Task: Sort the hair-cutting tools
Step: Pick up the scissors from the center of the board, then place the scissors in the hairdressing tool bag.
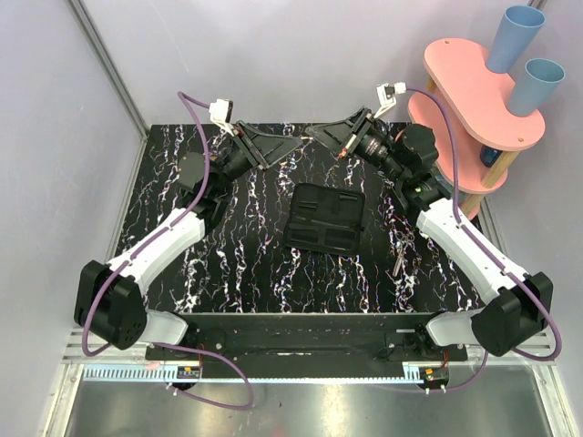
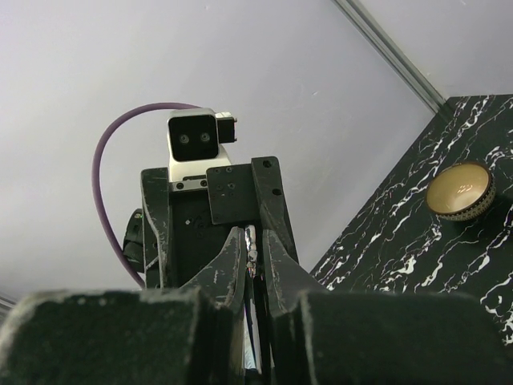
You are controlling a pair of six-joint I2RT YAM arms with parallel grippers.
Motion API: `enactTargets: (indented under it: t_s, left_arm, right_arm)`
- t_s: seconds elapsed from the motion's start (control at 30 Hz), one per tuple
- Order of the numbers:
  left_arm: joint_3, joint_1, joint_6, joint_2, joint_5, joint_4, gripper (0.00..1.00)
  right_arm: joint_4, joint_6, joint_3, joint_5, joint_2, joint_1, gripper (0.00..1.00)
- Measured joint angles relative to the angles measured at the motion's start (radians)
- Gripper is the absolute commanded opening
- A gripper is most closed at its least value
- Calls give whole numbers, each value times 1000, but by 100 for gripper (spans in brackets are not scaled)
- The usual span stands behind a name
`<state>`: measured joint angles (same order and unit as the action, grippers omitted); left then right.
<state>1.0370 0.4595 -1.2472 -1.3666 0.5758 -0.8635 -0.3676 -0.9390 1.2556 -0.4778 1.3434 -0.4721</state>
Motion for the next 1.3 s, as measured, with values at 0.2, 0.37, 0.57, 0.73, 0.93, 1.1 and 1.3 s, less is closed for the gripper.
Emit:
enactTargets:
  t_s: [0.2,0.37,0.57,0.73,0.93,1.1,1.3]
  left_arm:
    - [0,8,5,0,0,10,51]
    - [-5,8,12,0,-2,30,34]
    - [-16,6,6,0,-3,47,0]
    - [-7,8,28,5,8,77,0]
    - [50,-26,175,0,34,370,0]
    - [85,-141,266,-64,138,549,0]
    - [269,-212,521,-268,263,934,0]
  right_arm:
    - [-5,0,-10,6,3,0,0]
    - [-20,-4,-13,-2,3,-1,0]
    - [-32,-19,-24,-7,3,-1,11]
    - [-27,-44,-32,3,4,0,86]
    - [173,84,-77,140,-32,1,97]
    - [411,175,-102,292,-100,3,92]
    - [639,172,-141,394,-132,71,80]
